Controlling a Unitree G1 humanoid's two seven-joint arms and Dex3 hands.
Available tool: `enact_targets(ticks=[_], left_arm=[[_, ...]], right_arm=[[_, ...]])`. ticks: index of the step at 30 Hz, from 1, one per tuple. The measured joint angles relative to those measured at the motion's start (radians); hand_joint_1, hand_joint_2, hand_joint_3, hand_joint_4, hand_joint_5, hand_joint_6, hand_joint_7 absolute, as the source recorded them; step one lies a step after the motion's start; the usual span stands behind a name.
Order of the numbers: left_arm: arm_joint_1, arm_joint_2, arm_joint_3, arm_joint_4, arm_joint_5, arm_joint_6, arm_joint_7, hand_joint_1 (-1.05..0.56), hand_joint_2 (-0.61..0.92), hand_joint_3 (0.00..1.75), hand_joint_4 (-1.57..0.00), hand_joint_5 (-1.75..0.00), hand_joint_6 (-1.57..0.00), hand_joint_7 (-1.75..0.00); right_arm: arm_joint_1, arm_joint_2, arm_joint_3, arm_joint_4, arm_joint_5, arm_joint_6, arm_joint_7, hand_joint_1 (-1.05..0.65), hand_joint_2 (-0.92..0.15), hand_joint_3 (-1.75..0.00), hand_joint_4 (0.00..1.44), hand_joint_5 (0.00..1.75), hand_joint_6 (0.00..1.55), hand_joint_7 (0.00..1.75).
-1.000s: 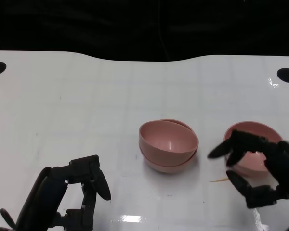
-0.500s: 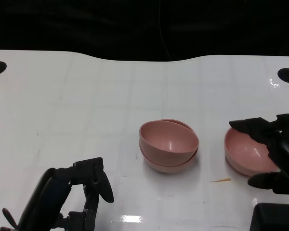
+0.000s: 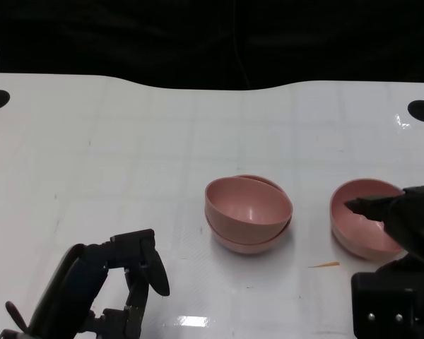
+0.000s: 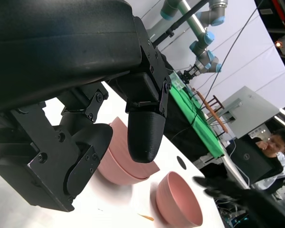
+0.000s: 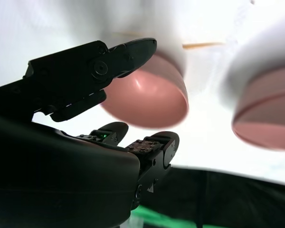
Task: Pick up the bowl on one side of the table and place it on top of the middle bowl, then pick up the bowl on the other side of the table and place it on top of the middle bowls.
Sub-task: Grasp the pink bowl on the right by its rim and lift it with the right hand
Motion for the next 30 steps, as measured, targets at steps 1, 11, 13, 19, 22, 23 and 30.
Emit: enact_targets(ticks=[1,11,13,19,22,23,30], left_arm=[[0.001,0.001,0.0,-0.001,0.0,0.002,-0.005,0.05,0.19,1.73,-0.9,-1.75,-0.86,-1.54],[0.007,0.002,-0.001,-0.026,-0.009,0.021,-0.036,0.06,0.18,1.71,-0.9,-1.75,-0.88,-1.51],[0.008,0.002,-0.001,-0.029,-0.011,0.026,-0.04,0.06,0.18,1.71,-0.9,-1.75,-0.88,-1.5],[0.007,0.003,-0.001,-0.031,-0.019,0.03,-0.054,0.08,0.19,1.69,-0.9,-1.74,-0.88,-1.49],[0.007,0.003,-0.001,-0.031,-0.022,0.031,-0.059,0.09,0.19,1.69,-0.9,-1.73,-0.89,-1.48],[0.007,0.003,-0.001,-0.031,-0.022,0.031,-0.06,0.09,0.19,1.69,-0.91,-1.73,-0.89,-1.48],[0.006,0.003,0.001,-0.031,-0.021,0.03,-0.064,0.08,0.18,1.7,-0.91,-1.72,-0.88,-1.48]], right_arm=[[-0.012,0.0,0.012,0.035,0.0,-0.002,-0.014,-0.43,-0.86,-0.01,0.39,0.19,0.42,0.02],[-0.151,-0.001,0.11,0.321,0.018,-0.009,-0.105,-0.4,-0.9,-0.01,0.46,0.13,0.43,0.01],[-0.172,-0.001,0.126,0.365,0.023,-0.016,-0.127,-0.39,-0.92,-0.03,0.54,0.16,0.46,0.02],[-0.241,0.0,0.177,0.501,0.04,-0.067,-0.207,-0.27,-0.92,-0.1,0.76,0.88,0.76,0.03],[-0.291,0.01,0.188,0.592,0.06,-0.099,-0.284,-0.24,-0.92,-0.11,0.77,1.22,0.84,0.04],[-0.314,0.015,0.192,0.635,0.064,-0.109,-0.315,-0.24,-0.92,-0.11,0.76,1.27,0.89,0.06],[-0.387,0.027,0.263,0.823,0.035,-0.161,-0.572,-0.23,-0.92,-0.12,0.82,1.65,1.15,0.16]])
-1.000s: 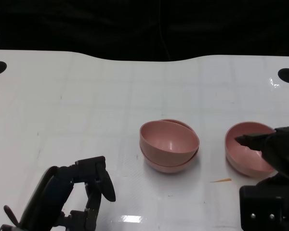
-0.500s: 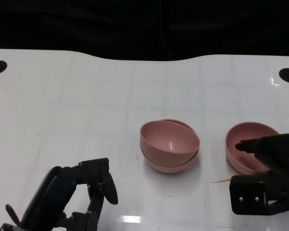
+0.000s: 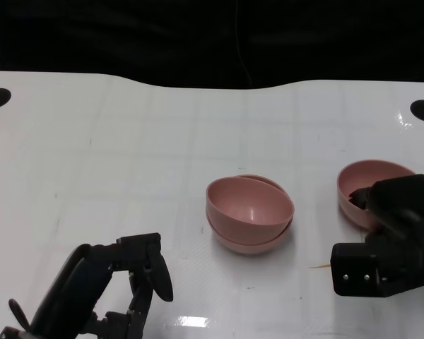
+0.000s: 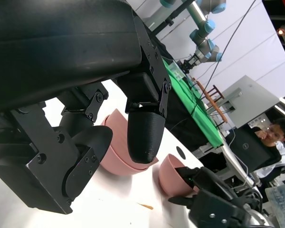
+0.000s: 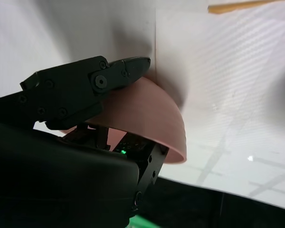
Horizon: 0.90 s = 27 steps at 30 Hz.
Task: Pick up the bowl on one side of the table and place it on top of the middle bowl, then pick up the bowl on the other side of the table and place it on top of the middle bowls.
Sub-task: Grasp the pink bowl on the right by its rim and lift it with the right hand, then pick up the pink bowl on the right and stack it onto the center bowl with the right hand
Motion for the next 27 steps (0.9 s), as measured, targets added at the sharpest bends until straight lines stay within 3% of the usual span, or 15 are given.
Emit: enact_targets(ticks=[5,8,9,11,12,13,15,16,23,27], left_arm=[[-0.001,0.0,0.0,0.0,0.001,0.0,0.0,0.08,0.19,1.7,-0.91,-1.73,-0.88,-1.48],[-0.003,0.0,0.0,0.001,0.001,0.0,-0.001,0.07,0.19,1.7,-0.91,-1.73,-0.88,-1.48],[-0.003,0.0,0.0,0.001,0.001,0.0,-0.001,0.07,0.19,1.7,-0.91,-1.73,-0.88,-1.48],[-0.003,0.0,0.0,0.001,0.001,0.0,-0.001,0.07,0.19,1.7,-0.91,-1.72,-0.88,-1.48],[-0.004,0.0,0.0,0.001,0.001,0.0,-0.002,0.08,0.18,1.7,-0.91,-1.72,-0.89,-1.48],[-0.003,0.0,0.001,0.001,0.0,0.0,-0.002,0.09,0.18,1.7,-0.91,-1.72,-0.89,-1.47],[-0.004,0.0,0.002,0.003,-0.001,0.0,-0.003,0.1,0.18,1.7,-0.91,-1.71,-0.89,-1.47],[-0.005,0.0,0.001,0.003,-0.001,0.0,-0.004,0.1,0.18,1.7,-0.92,-1.71,-0.89,-1.47],[-0.008,0.0,0.002,0.003,0.002,0.001,-0.004,0.09,0.18,1.7,-0.92,-1.71,-0.89,-1.47],[-0.009,0.0,0.002,0.003,0.004,0.001,-0.004,0.09,0.18,1.7,-0.91,-1.72,-0.89,-1.47]], right_arm=[[0.007,-0.015,0.014,-0.01,0.002,-0.066,-0.103,-0.21,-0.91,-0.09,0.85,1.74,1.23,0.21],[0.024,-0.033,-0.002,-0.106,0.009,-0.082,-0.133,-0.2,-0.9,-0.09,0.87,1.75,0.95,0.94],[0.028,-0.034,-0.009,-0.135,0.017,-0.088,-0.144,-0.19,-0.9,-0.09,0.88,1.75,0.9,1.07],[0.031,-0.034,-0.018,-0.166,0.03,-0.098,-0.155,-0.19,-0.89,-0.09,0.88,1.75,0.87,1.14],[0.037,-0.034,-0.027,-0.18,0.043,-0.114,-0.166,-0.13,-0.83,-0.14,0.93,1.75,0.85,1.38],[0.044,-0.034,-0.041,-0.199,0.064,-0.139,-0.182,-0.1,-0.58,-0.63,0.96,1.75,0.84,1.5],[0.047,-0.034,-0.065,-0.253,0.113,-0.216,-0.208,-0.1,-0.34,-1.12,0.97,1.75,0.84,1.54],[0.045,-0.034,-0.077,-0.276,0.14,-0.258,-0.212,-0.1,-0.31,-1.2,0.97,1.75,0.83,1.54],[0.005,-0.03,-0.088,-0.272,0.303,-0.506,-0.134,-0.11,-0.21,-1.44,0.99,1.75,0.85,1.56],[-0.046,-0.016,-0.081,-0.221,0.357,-0.614,-0.077,-0.11,-0.19,-1.46,0.98,1.75,0.91,1.48]])
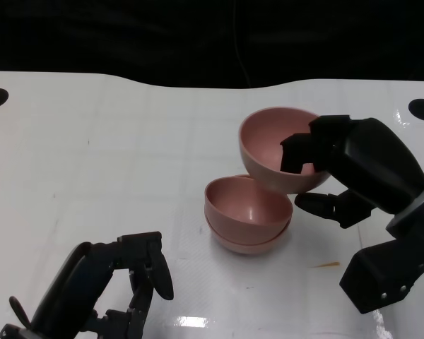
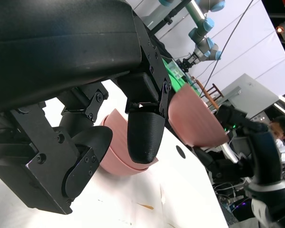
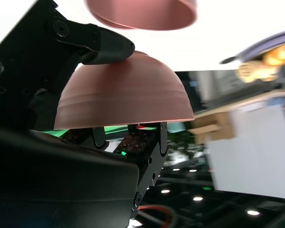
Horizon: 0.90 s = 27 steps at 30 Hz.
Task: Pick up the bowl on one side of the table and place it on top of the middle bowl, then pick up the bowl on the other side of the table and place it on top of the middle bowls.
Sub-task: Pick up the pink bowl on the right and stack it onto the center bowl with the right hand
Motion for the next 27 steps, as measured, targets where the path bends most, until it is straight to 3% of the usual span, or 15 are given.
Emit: enact_targets(ticks=[6,15,16,17,19,20,21,22,23,25,27], left_arm=[[0.0,0.0,0.0,0.001,0.003,0.0,0.0,0.09,0.18,1.7,-0.91,-1.73,-0.89,-1.48],[0.0,0.0,-0.001,0.001,0.003,0.0,0.0,0.08,0.19,1.68,-0.9,-1.73,-0.88,-1.48],[0.0,0.0,-0.001,0.0,0.003,0.0,0.0,0.08,0.19,1.68,-0.9,-1.73,-0.88,-1.48],[0.0,0.0,-0.001,0.0,0.003,0.0,0.0,0.08,0.19,1.68,-0.9,-1.73,-0.88,-1.48],[0.0,0.0,-0.001,0.0,0.003,0.0,0.0,0.08,0.19,1.69,-0.9,-1.73,-0.88,-1.48],[0.0,0.0,-0.001,0.0,0.003,0.0,0.0,0.08,0.19,1.69,-0.9,-1.73,-0.88,-1.48],[0.0,0.0,-0.001,0.0,0.003,0.0,0.0,0.09,0.19,1.69,-0.9,-1.73,-0.88,-1.48],[0.0,0.0,-0.001,0.0,0.002,0.0,0.0,0.09,0.19,1.69,-0.9,-1.72,-0.88,-1.48],[0.0,0.0,-0.001,0.0,0.001,0.0,0.0,0.09,0.19,1.69,-0.9,-1.72,-0.88,-1.48],[0.0,0.0,-0.001,0.0,0.001,0.0,0.0,0.09,0.19,1.69,-0.91,-1.72,-0.88,-1.48],[0.0,0.0,-0.001,0.0,0.002,0.0,0.0,0.1,0.18,1.69,-0.91,-1.72,-0.88,-1.48]], right_arm=[[-0.013,0.062,0.02,0.068,0.037,-0.072,0.092,-0.14,-0.26,-1.4,1.0,1.75,0.89,1.58],[-0.021,0.094,0.042,0.123,0.014,-0.091,0.119,-0.12,-0.33,-1.25,0.99,1.75,0.84,1.62],[-0.026,0.099,0.044,0.141,0.004,-0.098,0.116,-0.13,-0.35,-1.24,0.97,1.75,0.86,1.48],[-0.03,0.103,0.047,0.155,-0.005,-0.103,0.113,-0.13,-0.36,-1.22,0.96,1.61,0.91,1.2],[-0.032,0.107,0.048,0.173,-0.018,-0.106,0.108,-0.14,-0.37,-1.21,0.95,1.52,0.97,0.99],[-0.033,0.107,0.048,0.177,-0.022,-0.106,0.107,-0.15,-0.36,-1.19,0.86,1.45,0.9,0.91],[-0.034,0.107,0.049,0.177,-0.025,-0.103,0.109,-0.17,-0.37,-1.08,0.76,1.11,0.8,0.7],[-0.034,0.107,0.05,0.173,-0.03,-0.094,0.115,-0.18,-0.38,-0.99,0.77,0.79,0.81,0.44],[-0.035,0.106,0.051,0.167,-0.041,-0.081,0.125,-0.19,-0.39,-0.95,0.78,0.66,0.82,0.33],[-0.035,0.105,0.054,0.161,-0.046,-0.062,0.143,-0.19,-0.4,-0.93,0.8,0.56,0.84,0.23],[-0.035,0.105,0.055,0.155,-0.062,-0.057,0.144,-0.32,-0.59,-0.63,0.58,0.63,0.76,0.13]])
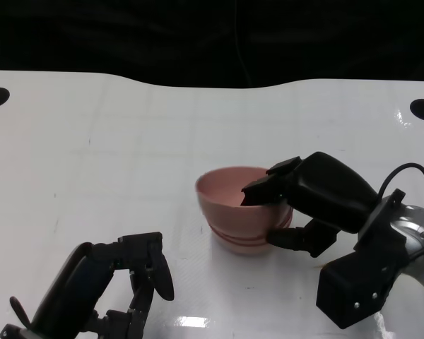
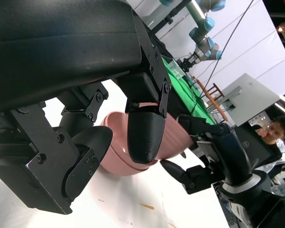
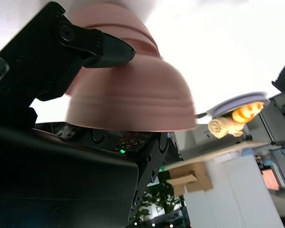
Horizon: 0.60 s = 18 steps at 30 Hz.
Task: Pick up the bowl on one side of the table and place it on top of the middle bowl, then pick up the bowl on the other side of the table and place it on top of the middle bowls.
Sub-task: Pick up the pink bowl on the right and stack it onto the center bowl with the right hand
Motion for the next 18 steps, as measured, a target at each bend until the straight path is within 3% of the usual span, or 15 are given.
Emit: enact_targets(ticks=[3,8,12,18], left_arm=[[0.0,0.0,0.0,0.0,0.0,0.0,0.0,0.11,0.18,1.69,-0.91,-1.72,-0.89,-1.48],[0.0,0.0,0.0,0.0,0.0,0.0,0.0,0.11,0.18,1.69,-0.91,-1.72,-0.89,-1.47],[0.0,0.0,0.0,0.0,0.0,0.0,0.0,0.12,0.17,1.7,-0.92,-1.73,-0.89,-1.47],[0.0,0.0,0.0,0.0,0.001,0.0,0.0,0.12,0.17,1.7,-0.92,-1.72,-0.89,-1.48]], right_arm=[[0.0,0.0,0.001,-0.008,-0.025,0.01,-0.004,-0.36,-0.71,-0.43,0.48,0.7,0.73,0.08],[0.0,-0.001,0.001,-0.026,-0.058,0.036,-0.019,-0.42,-0.89,-0.15,0.33,0.63,0.61,0.01],[0.002,-0.004,0.001,-0.039,-0.071,0.065,-0.019,-0.47,-0.92,-0.11,0.24,0.59,0.51,0.0],[0.004,-0.011,0.001,-0.074,-0.089,0.098,-0.019,-0.48,-0.92,-0.12,0.22,0.6,0.51,0.01]])
